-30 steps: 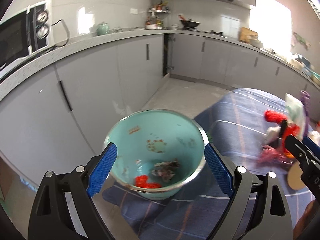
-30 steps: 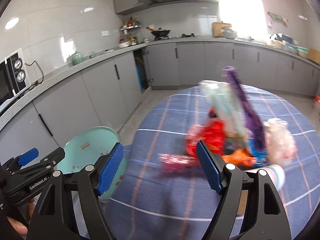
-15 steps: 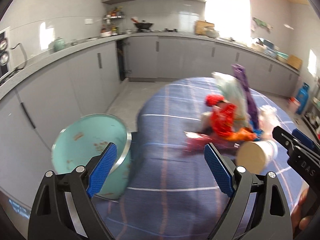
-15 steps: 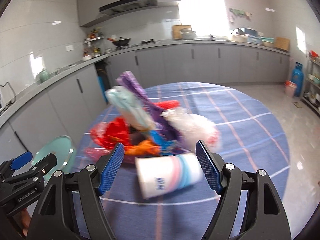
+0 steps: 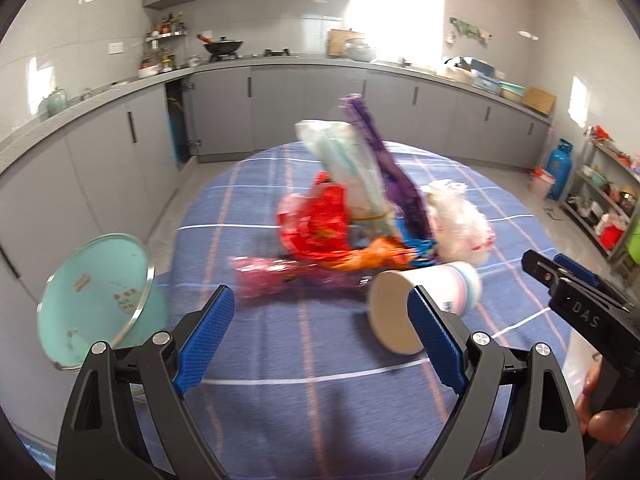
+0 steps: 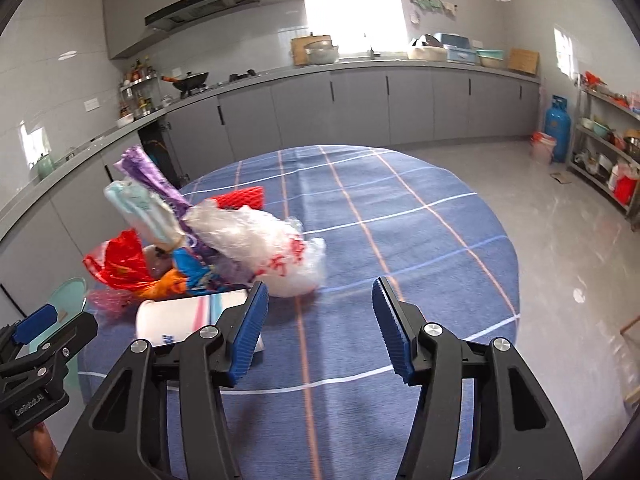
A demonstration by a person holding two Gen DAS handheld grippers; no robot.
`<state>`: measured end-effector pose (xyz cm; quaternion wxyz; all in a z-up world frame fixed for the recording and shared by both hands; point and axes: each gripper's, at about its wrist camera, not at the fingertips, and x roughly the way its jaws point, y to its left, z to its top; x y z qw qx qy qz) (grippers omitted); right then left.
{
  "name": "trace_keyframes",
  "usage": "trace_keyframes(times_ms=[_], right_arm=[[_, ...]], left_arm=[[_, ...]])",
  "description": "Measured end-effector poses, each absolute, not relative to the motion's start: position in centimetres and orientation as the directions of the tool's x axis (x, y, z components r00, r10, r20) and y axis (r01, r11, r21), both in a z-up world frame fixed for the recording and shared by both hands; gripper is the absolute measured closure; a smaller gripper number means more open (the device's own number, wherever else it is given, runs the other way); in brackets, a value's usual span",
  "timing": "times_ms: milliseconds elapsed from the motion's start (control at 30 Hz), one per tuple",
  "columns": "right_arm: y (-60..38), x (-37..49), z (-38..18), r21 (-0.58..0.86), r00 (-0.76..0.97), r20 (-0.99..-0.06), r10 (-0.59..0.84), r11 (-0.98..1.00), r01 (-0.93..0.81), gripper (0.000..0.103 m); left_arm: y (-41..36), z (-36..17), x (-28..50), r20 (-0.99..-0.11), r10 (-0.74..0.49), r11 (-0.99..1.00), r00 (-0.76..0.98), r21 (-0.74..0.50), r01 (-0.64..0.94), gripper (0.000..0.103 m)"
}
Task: Collect trash
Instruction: 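Move both open tools back toward the trash pile on the table, then grasp the white paper cup with the left tool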
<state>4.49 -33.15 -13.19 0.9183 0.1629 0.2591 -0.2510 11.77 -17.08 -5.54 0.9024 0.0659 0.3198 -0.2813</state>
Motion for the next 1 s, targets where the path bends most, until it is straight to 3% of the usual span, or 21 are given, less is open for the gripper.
trace_keyframes(times_ms=[733, 1000], right_arm=[[-37.2, 3.6, -14.1, 0.215, 0.722, -0.582, -0.373, 0.786, 0.579, 0.048], [-38.1, 4.0, -15.0, 0.212, 0.698, -0.611, -0.374, 0.771, 0.600, 0.048]], left_arm=[[-25.6, -10.0, 15.0, -0.704, -0.580, 0.723, 0.410, -0.213, 0.657, 0.008], [-26.6, -10.3, 13.8, -0.702, -0.588, 0.687, 0.402, -0.171, 0.706, 0.017]])
